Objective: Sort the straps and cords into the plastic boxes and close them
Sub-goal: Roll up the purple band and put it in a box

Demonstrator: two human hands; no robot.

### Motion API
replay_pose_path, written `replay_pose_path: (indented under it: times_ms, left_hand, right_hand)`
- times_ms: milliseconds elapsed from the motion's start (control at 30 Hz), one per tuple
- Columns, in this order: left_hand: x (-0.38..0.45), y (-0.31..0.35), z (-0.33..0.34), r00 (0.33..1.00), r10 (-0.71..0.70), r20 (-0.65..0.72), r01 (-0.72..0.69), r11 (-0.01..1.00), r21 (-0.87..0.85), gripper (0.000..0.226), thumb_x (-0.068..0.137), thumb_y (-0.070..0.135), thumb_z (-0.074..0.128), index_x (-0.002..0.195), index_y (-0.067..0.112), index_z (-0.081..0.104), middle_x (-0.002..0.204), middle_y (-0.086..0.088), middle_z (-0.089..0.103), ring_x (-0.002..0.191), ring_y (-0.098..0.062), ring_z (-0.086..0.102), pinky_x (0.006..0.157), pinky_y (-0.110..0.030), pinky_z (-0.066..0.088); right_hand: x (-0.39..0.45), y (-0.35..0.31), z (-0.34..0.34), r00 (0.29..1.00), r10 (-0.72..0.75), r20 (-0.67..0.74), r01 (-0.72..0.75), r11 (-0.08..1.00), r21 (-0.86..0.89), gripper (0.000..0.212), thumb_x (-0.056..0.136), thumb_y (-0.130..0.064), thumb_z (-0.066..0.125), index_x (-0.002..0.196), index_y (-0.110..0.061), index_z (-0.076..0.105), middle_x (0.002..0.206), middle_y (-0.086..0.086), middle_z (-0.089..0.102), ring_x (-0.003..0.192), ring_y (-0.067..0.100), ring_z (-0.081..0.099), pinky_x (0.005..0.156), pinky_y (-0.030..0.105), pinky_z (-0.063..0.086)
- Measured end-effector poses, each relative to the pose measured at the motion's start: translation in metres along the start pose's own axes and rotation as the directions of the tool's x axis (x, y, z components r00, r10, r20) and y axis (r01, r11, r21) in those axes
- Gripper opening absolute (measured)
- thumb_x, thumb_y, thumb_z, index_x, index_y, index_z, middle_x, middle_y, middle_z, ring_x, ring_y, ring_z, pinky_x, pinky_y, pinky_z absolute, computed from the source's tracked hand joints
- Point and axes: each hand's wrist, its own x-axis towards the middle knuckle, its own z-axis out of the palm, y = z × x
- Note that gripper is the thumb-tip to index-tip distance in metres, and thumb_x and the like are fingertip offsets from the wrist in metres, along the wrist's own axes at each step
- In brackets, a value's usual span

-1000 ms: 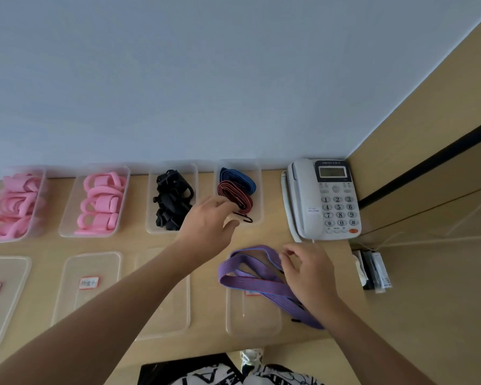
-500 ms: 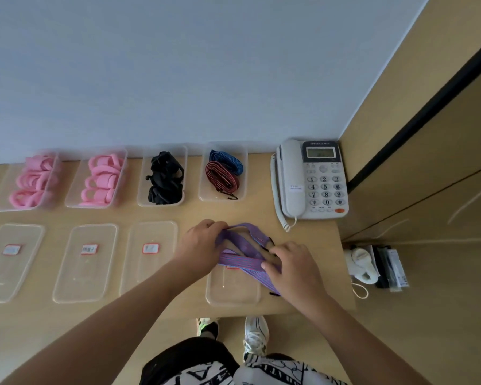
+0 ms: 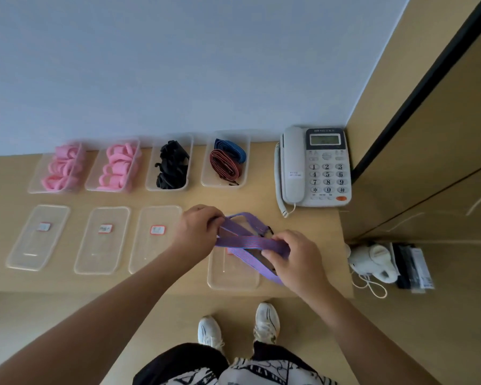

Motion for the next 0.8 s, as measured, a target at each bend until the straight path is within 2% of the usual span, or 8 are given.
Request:
replay_pose_path:
  times_ms: [100, 233, 367, 433, 567, 633, 700, 800]
  left_hand:
    - [0.003, 0.018, -0.014, 0.998, -0.041, -0.049, 0.036, 0.994, -0.102, 0.014, 0.094, 0.006, 0.063, 0.097, 0.01, 0.076, 0.091, -0.003, 0.074, 0.086, -0.026, 0.067, 0.081, -0.035, 0.051]
    - [0.004, 0.046, -0.04, 0.995, 0.019, -0.1, -0.04, 0.978, -0.205, 0.014, 0.097, 0.011, 0.062, 0.101, 0.012, 0.076, 0.084, 0.005, 0.07, 0.081, -0.025, 0.069, 0.078, -0.039, 0.055]
    - [-0.011, 0.067, -0.071, 0.981, 0.105, -0.163, -0.143, 0.959, -0.244, 0.016, 0.096, 0.014, 0.062, 0.091, 0.018, 0.077, 0.068, 0.017, 0.066, 0.069, -0.006, 0.064, 0.067, -0.021, 0.049]
    - [-0.023, 0.074, -0.089, 0.972, 0.142, -0.186, -0.192, 0.939, -0.287, 0.019, 0.096, 0.011, 0.06, 0.084, 0.017, 0.074, 0.067, 0.019, 0.067, 0.065, 0.002, 0.063, 0.062, -0.009, 0.043]
    - [-0.052, 0.092, -0.134, 0.942, 0.178, -0.285, -0.29, 0.86, -0.42, 0.024, 0.095, 0.011, 0.058, 0.077, 0.021, 0.07, 0.065, 0.018, 0.066, 0.05, 0.001, 0.061, 0.048, -0.007, 0.039]
    - [-0.069, 0.102, -0.159, 0.921, 0.205, -0.331, -0.345, 0.825, -0.448, 0.027, 0.096, 0.018, 0.058, 0.073, 0.028, 0.068, 0.067, 0.013, 0.068, 0.05, -0.004, 0.064, 0.047, -0.01, 0.042]
    - [-0.088, 0.108, -0.181, 0.896, 0.236, -0.377, -0.397, 0.807, -0.438, 0.025, 0.096, 0.025, 0.058, 0.075, 0.032, 0.069, 0.073, 0.008, 0.069, 0.06, -0.01, 0.068, 0.056, -0.024, 0.052]
    - [-0.122, 0.113, -0.212, 0.85, 0.285, -0.443, -0.488, 0.742, -0.46, 0.021, 0.097, 0.028, 0.058, 0.08, 0.031, 0.07, 0.076, 0.008, 0.07, 0.064, -0.006, 0.068, 0.064, -0.029, 0.055]
  right_hand:
    - [0.005, -0.014, -0.014, 0.997, 0.023, -0.077, -0.013, 0.992, 0.128, 0.02, 0.08, -0.025, 0.082, 0.091, -0.015, 0.069, 0.083, -0.002, 0.07, 0.077, 0.017, 0.063, 0.073, 0.033, 0.05]
    - [0.007, -0.046, -0.043, 0.985, 0.091, -0.144, -0.037, 0.94, 0.34, 0.015, 0.086, -0.027, 0.078, 0.085, -0.029, 0.064, 0.076, -0.012, 0.068, 0.074, 0.0, 0.062, 0.067, 0.011, 0.045]
    - [0.0, -0.094, -0.075, 0.983, 0.134, -0.126, -0.03, 0.795, 0.606, 0.009, 0.097, -0.018, 0.066, 0.09, -0.014, 0.062, 0.065, -0.001, 0.061, 0.049, 0.016, 0.051, 0.05, 0.03, 0.042]
    - [-0.009, -0.124, -0.091, 0.984, 0.095, -0.15, 0.027, 0.755, 0.656, 0.009, 0.099, -0.014, 0.062, 0.091, -0.009, 0.06, 0.062, 0.004, 0.057, 0.041, 0.016, 0.044, 0.043, 0.029, 0.038]
    - [-0.043, -0.184, -0.118, 0.967, 0.009, -0.256, 0.172, 0.716, 0.676, 0.01, 0.098, -0.012, 0.062, 0.09, -0.006, 0.059, 0.066, 0.012, 0.055, 0.04, 0.017, 0.041, 0.04, 0.025, 0.035]
    - [-0.068, -0.209, -0.126, 0.955, -0.047, -0.294, 0.241, 0.703, 0.669, 0.011, 0.098, -0.013, 0.063, 0.089, -0.007, 0.06, 0.068, 0.017, 0.054, 0.043, 0.021, 0.041, 0.043, 0.027, 0.035]
    - [-0.097, -0.231, -0.132, 0.938, -0.096, -0.333, 0.308, 0.672, 0.673, 0.01, 0.096, -0.015, 0.065, 0.088, -0.009, 0.062, 0.068, 0.016, 0.055, 0.045, 0.023, 0.041, 0.045, 0.029, 0.035]
    - [-0.143, -0.265, -0.139, 0.914, -0.157, -0.374, 0.386, 0.617, 0.686, 0.01, 0.087, -0.024, 0.068, 0.086, -0.015, 0.064, 0.066, 0.011, 0.057, 0.044, 0.023, 0.044, 0.042, 0.023, 0.035]
